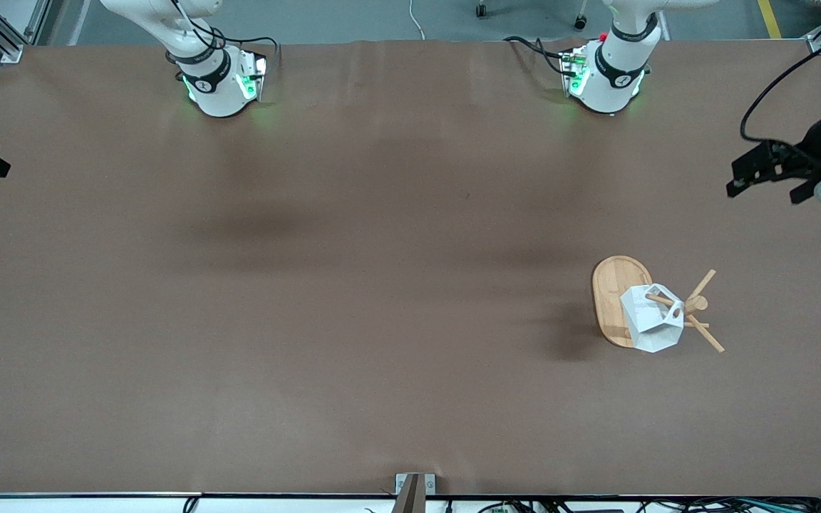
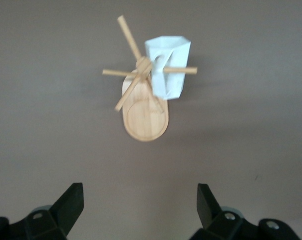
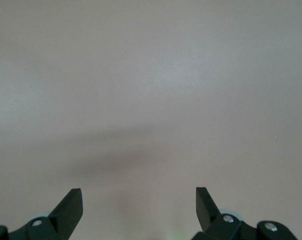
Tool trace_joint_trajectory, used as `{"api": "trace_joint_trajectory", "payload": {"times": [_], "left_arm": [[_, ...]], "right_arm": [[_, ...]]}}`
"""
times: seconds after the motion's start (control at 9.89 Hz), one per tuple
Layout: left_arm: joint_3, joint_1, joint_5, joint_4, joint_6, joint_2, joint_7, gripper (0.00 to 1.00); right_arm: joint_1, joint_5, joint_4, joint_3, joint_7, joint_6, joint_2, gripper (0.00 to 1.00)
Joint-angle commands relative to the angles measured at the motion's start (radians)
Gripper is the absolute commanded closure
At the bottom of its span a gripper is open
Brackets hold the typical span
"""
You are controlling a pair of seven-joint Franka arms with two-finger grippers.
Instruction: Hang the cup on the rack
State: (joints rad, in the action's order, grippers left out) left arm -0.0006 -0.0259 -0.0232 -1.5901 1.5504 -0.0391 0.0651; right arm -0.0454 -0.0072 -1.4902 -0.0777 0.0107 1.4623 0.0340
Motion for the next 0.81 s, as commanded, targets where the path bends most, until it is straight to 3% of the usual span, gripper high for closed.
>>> {"api": "trace_joint_trajectory", "payload": {"times": [0.0,0.3,0.71], "left_arm": [[-0.031,0.0,0.071,-0.031,-0.044,-0.042,-0.024,0.0],[-0.169,0.079,0.069,-0.039,-0.046,-0.059,-0.117,0.0],[-0.165,0.092,0.054,-0.053,-0.044,-0.062,-0.105,0.0]], "right_arm": [[-0.005,-0.014,0.005,0.004,-0.008,-0.002,0.0,0.0],[-0.007,-0.014,0.004,0.004,-0.008,-0.002,0.0,0.0],[-0.007,-0.014,0.004,0.004,-0.008,-0.002,0.0,0.0]]}}
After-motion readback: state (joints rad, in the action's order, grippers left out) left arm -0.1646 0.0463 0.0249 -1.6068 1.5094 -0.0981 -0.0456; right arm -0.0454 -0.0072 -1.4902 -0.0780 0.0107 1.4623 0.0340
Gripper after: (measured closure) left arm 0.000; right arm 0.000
